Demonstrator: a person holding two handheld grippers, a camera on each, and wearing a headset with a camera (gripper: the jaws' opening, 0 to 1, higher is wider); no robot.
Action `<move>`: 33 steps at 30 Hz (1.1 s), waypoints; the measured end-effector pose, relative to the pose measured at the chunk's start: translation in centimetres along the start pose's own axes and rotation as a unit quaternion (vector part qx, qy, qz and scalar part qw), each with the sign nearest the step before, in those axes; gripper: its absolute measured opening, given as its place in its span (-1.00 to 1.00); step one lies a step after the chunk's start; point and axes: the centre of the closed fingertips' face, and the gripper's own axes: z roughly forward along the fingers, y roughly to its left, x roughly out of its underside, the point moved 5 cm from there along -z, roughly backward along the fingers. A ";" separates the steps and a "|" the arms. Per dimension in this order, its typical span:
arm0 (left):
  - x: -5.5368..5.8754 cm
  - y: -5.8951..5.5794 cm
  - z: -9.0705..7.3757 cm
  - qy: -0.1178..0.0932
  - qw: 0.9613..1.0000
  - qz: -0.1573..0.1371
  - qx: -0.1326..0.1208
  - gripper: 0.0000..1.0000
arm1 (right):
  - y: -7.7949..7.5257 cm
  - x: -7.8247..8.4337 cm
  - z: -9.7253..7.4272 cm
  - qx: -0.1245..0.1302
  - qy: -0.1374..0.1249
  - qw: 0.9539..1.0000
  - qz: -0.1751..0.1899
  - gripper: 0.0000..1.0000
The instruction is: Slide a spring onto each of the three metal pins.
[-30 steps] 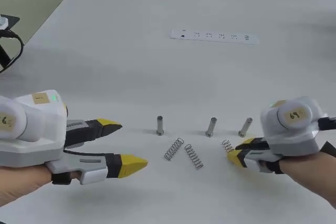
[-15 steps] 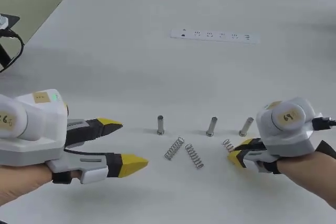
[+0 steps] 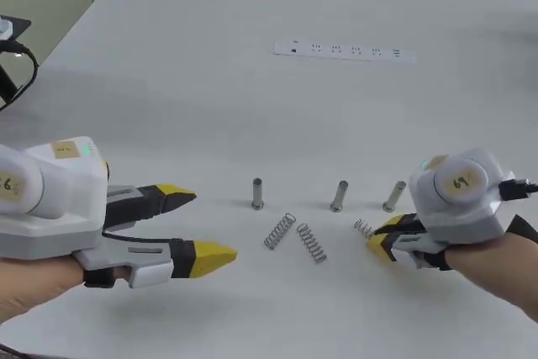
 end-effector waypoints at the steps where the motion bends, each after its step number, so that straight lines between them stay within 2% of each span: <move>1: 0.0 0.0 0.0 0.000 1.000 0.000 0.000 0.09 | 0.0 0.0 0.0 0.001 0.000 1.000 -0.003 -0.84; 14: 0.2 -0.1 0.0 0.000 1.000 -0.004 0.002 0.08 | 0.0 -0.1 -0.4 -0.001 -0.007 1.000 -0.018 -0.85; 27: 0.0 -0.4 0.1 0.000 1.000 -0.002 0.013 0.08 | 0.3 -0.2 -1.7 -0.009 -0.018 1.000 -0.022 -0.85; 33: -0.3 -0.5 0.0 -0.002 1.000 0.000 0.019 -0.02 | 0.2 -0.5 -2.3 -0.005 -0.024 0.999 -0.022 -0.85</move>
